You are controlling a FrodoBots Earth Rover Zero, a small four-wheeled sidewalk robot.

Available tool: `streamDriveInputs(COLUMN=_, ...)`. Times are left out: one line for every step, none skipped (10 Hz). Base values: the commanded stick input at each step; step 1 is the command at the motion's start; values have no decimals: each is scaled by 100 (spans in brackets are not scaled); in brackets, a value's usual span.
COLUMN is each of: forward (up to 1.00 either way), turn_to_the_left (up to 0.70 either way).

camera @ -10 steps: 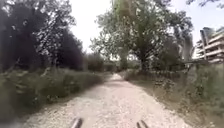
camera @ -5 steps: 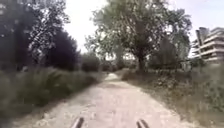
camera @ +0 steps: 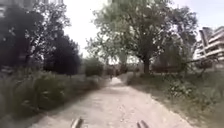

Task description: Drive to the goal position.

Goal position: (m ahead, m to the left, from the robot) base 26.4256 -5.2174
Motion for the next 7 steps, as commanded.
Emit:
streamDriveInputs(forward=85, turn_to_the_left=0)
streamDriveInputs(forward=85, turn_to_the_left=0)
streamDriveInputs(forward=85, turn_to_the_left=0)
streamDriveInputs(forward=85, turn_to_the_left=0)
streamDriveInputs(forward=85, turn_to_the_left=0)
streamDriveInputs(forward=85, turn_to_the_left=-4)
streamDriveInputs(forward=85, turn_to_the_left=-34)
